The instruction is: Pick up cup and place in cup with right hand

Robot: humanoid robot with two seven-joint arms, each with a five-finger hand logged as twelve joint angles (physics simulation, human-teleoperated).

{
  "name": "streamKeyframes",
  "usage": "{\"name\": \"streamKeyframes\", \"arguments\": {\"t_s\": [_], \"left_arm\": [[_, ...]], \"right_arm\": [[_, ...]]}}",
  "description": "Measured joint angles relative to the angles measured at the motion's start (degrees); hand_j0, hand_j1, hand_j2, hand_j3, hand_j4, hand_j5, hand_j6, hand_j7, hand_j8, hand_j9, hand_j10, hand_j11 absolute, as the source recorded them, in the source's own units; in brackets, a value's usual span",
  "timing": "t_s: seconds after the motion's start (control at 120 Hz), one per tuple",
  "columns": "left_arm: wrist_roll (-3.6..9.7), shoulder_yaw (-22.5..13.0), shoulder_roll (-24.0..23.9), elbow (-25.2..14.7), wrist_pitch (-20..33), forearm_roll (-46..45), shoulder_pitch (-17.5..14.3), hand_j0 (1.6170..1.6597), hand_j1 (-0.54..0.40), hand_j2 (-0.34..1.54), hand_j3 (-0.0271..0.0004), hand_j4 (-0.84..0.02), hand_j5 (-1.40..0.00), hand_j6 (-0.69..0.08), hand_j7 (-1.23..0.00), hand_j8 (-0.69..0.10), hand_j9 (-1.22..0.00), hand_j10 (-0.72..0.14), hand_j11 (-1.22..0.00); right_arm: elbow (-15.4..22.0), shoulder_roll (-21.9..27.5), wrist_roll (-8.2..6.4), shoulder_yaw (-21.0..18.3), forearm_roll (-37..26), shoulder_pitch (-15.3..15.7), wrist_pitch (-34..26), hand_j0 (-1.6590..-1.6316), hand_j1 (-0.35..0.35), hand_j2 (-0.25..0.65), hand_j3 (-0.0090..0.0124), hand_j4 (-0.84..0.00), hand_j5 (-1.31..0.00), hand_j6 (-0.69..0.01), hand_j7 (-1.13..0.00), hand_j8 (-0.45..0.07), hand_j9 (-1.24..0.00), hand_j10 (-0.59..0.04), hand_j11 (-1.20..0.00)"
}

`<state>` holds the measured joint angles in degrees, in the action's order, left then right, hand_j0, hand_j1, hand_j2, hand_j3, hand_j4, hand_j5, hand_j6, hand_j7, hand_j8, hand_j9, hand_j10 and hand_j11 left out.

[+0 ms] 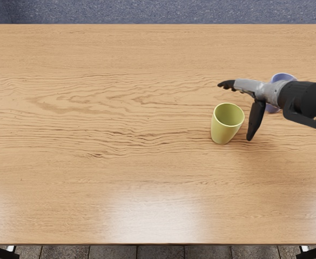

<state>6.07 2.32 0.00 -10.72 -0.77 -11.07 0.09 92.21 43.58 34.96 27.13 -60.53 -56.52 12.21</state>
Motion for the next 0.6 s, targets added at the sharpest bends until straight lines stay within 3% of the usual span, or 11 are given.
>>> {"name": "streamKeyframes", "arguments": {"t_s": [0.175,0.6], "left_arm": [[0.02,0.0,0.0,0.0,-0.01,0.0,0.0,1.6581,0.349,0.0,-0.0001,0.0,0.0,0.0,0.0,0.0,0.0,0.0,0.0],[0.0,0.0,0.0,0.0,0.0,0.0,0.0,1.6581,0.349,0.0,0.0,0.0,0.0,0.0,0.0,0.0,0.0,0.0,0.0]], "right_arm": [[-0.47,-2.3,0.04,-3.31,-3.54,0.16,-5.43,-1.6581,-0.184,-0.026,0.0,-0.143,-0.18,-0.145,-0.18,-0.143,-0.18,-0.142,-0.18],[-0.63,-3.77,0.04,-6.04,-4.98,1.23,-8.95,-1.658,-0.038,-0.049,0.0,-0.265,-0.34,-0.267,-0.34,-0.265,-0.34,-0.264,-0.34]]}}
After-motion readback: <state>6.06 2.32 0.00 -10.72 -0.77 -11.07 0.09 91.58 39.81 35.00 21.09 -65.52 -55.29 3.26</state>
